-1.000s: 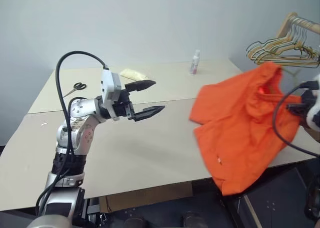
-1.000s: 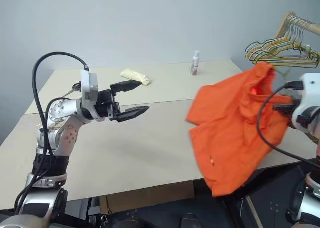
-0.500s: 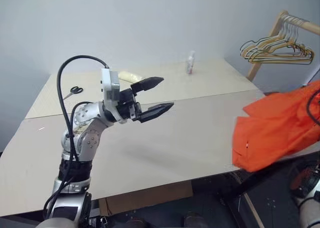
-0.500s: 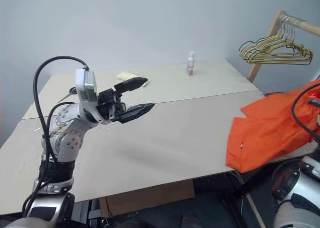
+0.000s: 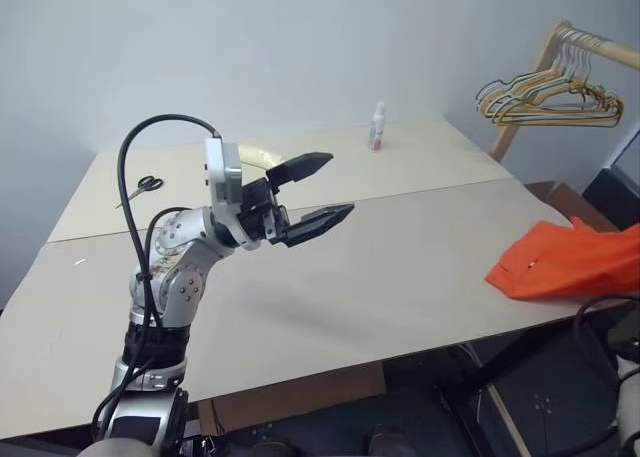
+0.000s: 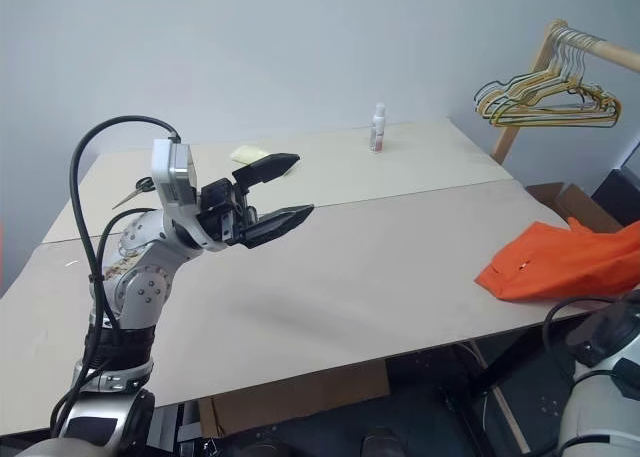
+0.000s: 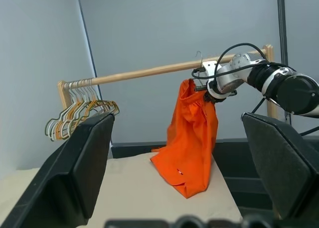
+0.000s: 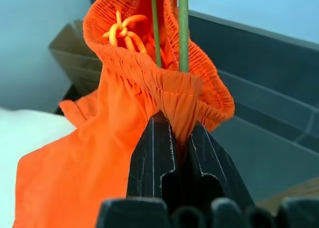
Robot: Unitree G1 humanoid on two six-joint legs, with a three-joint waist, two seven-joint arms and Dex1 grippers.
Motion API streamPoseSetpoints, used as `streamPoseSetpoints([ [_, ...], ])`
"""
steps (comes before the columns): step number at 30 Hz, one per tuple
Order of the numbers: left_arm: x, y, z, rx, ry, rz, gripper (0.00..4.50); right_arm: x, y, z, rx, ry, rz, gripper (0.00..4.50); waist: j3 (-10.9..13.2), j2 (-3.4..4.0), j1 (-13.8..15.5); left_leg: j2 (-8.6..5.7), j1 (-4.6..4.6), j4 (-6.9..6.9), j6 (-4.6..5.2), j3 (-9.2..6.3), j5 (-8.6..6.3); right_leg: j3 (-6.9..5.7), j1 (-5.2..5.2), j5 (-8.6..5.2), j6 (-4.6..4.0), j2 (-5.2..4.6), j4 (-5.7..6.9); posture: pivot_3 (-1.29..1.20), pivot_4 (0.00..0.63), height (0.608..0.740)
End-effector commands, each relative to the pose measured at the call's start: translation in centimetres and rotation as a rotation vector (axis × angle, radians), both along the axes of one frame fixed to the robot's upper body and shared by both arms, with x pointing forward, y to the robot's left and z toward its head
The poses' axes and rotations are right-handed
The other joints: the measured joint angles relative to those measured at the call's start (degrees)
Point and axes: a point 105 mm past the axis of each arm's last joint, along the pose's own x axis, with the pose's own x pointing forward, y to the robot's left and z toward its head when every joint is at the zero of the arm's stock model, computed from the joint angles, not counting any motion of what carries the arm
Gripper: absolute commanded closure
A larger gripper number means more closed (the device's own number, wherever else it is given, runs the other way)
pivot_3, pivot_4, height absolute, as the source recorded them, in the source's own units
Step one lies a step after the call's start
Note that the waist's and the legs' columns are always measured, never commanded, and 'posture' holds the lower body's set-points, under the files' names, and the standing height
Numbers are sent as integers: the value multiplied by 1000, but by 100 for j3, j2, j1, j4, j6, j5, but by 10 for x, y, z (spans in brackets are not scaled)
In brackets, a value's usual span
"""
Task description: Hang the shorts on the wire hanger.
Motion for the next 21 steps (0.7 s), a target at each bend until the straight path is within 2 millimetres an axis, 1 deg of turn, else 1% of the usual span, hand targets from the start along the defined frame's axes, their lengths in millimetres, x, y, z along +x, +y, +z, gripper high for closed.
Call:
streamPoseSetpoints([
  [1,-7,0,8,-18,-47,-16,83,-9,-12,24,-17,-117,-67,4500,1,2,-23,0,0,0,3,6,-2,7,0,0,0,2,-3,-32,0,740],
  [5,-8,-2,6,-15,-45,-19,83,-9,-14,11,69,-127,-66,4500,4,8,-83,5,1,-1,21,37,-12,35,15,10,17,12,-36,-31,0,740],
  [8,-9,-2,5,-13,-45,-21,83,-10,-13,6,79,-90,-76,4500,6,7,-108,8,16,-2,34,60,-20,58,34,16,27,16,-54,-30,0,740],
  [11,-10,-2,6,-22,-48,-31,83,-12,-12,3,98,-86,-93,4500,10,5,-126,10,63,-2,60,79,-35,75,84,5,19,18,-71,-30,0,740],
  [12,-11,-2,8,-32,-48,-41,83,-12,-13,3,93,-80,-94,4500,10,4,-126,9,65,-2,63,85,-37,81,85,-3,6,17,-74,-30,0,740],
  [15,-15,-2,11,-47,-54,-71,83,-16,-17,3,71,-62,-102,4500,10,5,-123,7,62,-1,72,91,-42,97,87,2,15,19,-88,-30,0,740],
  [18,-16,-2,10,-47,-57,-75,83,-15,-16,4,40,-24,-81,4500,10,6,-123,7,61,-1,77,95,-45,101,87,9,28,19,-94,-32,0,740],
  [21,-16,-3,10,-51,-55,-81,0,-15,-14,4,29,1,-93,3510,9,8,-121,7,59,-2,79,97,-46,102,86,14,36,19,-100,-32,0,740],
])
